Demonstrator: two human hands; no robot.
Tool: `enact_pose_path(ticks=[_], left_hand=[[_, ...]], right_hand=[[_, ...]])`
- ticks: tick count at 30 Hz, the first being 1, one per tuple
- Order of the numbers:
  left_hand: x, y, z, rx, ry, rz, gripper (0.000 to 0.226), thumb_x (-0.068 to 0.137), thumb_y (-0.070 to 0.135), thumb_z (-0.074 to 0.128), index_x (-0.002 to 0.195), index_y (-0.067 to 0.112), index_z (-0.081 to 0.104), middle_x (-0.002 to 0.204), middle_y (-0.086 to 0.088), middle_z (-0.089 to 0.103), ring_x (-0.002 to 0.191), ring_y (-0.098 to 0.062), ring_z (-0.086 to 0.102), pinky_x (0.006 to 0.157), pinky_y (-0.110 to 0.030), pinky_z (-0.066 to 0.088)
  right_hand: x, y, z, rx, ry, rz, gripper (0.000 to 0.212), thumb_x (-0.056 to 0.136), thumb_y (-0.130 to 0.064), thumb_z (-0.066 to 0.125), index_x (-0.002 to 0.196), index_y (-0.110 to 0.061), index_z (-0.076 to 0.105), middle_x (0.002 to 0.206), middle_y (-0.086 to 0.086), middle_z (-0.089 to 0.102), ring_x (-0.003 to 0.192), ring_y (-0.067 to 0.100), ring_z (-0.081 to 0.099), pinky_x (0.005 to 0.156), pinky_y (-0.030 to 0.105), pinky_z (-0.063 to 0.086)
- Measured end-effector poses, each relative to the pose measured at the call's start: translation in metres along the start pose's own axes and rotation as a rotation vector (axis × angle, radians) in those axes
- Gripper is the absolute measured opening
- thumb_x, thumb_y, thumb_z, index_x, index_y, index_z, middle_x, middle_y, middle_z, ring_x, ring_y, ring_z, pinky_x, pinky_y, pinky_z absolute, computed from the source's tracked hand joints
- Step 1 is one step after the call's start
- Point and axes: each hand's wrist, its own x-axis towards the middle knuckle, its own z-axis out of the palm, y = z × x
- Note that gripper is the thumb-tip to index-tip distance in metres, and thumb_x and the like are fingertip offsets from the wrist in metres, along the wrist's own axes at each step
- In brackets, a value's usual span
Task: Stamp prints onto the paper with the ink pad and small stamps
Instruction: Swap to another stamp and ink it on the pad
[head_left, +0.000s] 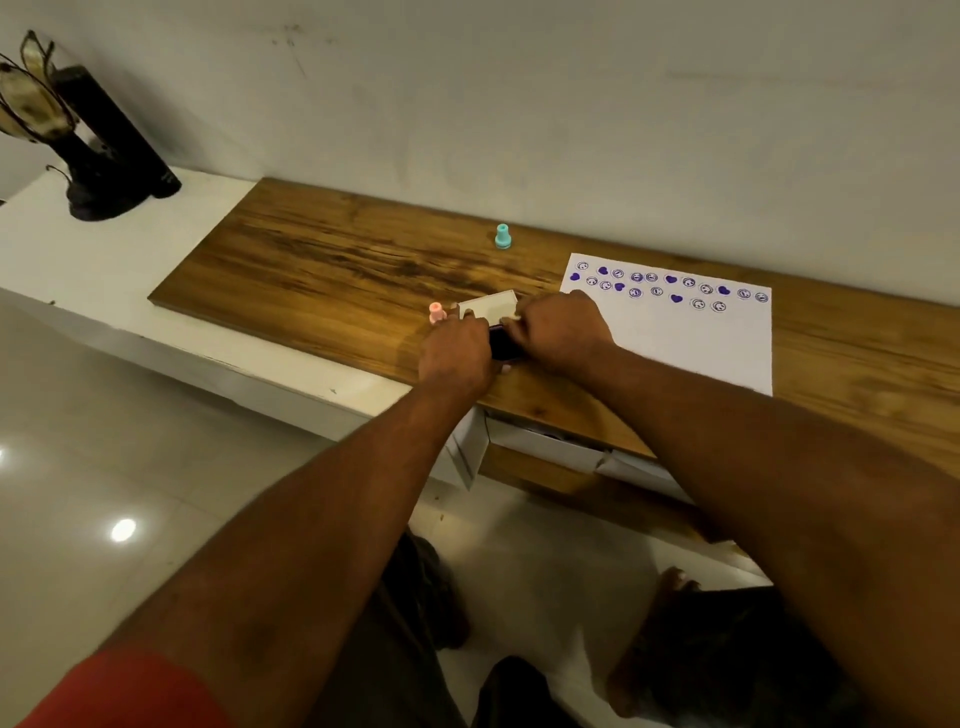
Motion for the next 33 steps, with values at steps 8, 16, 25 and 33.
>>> enact_pose_path(ticks=[8, 16, 25, 33], left_hand=[[0.001, 0.094, 0.011, -0.145, 0.085, 0.237, 0.09, 0.085, 0.075, 0.065, 0.153, 0.019, 0.047, 0.158, -0.008, 0.049, 0.145, -0.029, 0.046, 0.112, -0.046, 0.043], [0.016, 0.193, 0.032, -0.396, 0.155, 0.378, 0.063, 0.096, 0.062, 0.061, 0.145, 0.023, 0.06, 0.141, 0.0, 0.066, 0.127, -0.022, 0.062, 0.102, -0.036, 0.049], [0.03, 0.205, 0.061, -0.693, 0.091, 0.315, 0.043, 0.092, 0.05, 0.075, 0.119, 0.017, 0.071, 0.09, 0.001, 0.069, 0.084, -0.014, 0.063, 0.078, -0.031, 0.053], [0.037, 0.207, 0.072, -0.631, 0.107, 0.319, 0.043, 0.093, 0.053, 0.071, 0.12, 0.019, 0.069, 0.096, 0.003, 0.067, 0.085, -0.007, 0.051, 0.078, -0.024, 0.045]], right_hand=[[-0.065, 0.149, -0.016, 0.154, 0.166, 0.388, 0.045, 0.101, -0.052, 0.042, 0.076, -0.019, 0.059, 0.077, 0.014, 0.067, 0.079, 0.039, 0.064, 0.061, 0.034, 0.039], [-0.104, 0.245, 0.002, 0.211, 0.108, 0.607, 0.045, 0.102, -0.044, 0.049, 0.081, -0.009, 0.067, 0.09, 0.025, 0.07, 0.088, 0.044, 0.063, 0.065, 0.034, 0.033], [-0.096, 0.256, 0.021, 0.237, 0.117, 0.562, 0.045, 0.103, -0.045, 0.049, 0.082, -0.009, 0.068, 0.087, 0.023, 0.07, 0.088, 0.042, 0.063, 0.065, 0.033, 0.031], [-0.092, 0.258, 0.018, 0.217, 0.102, 0.555, 0.043, 0.101, -0.044, 0.05, 0.073, -0.014, 0.059, 0.084, 0.025, 0.069, 0.083, 0.043, 0.061, 0.063, 0.033, 0.03]])
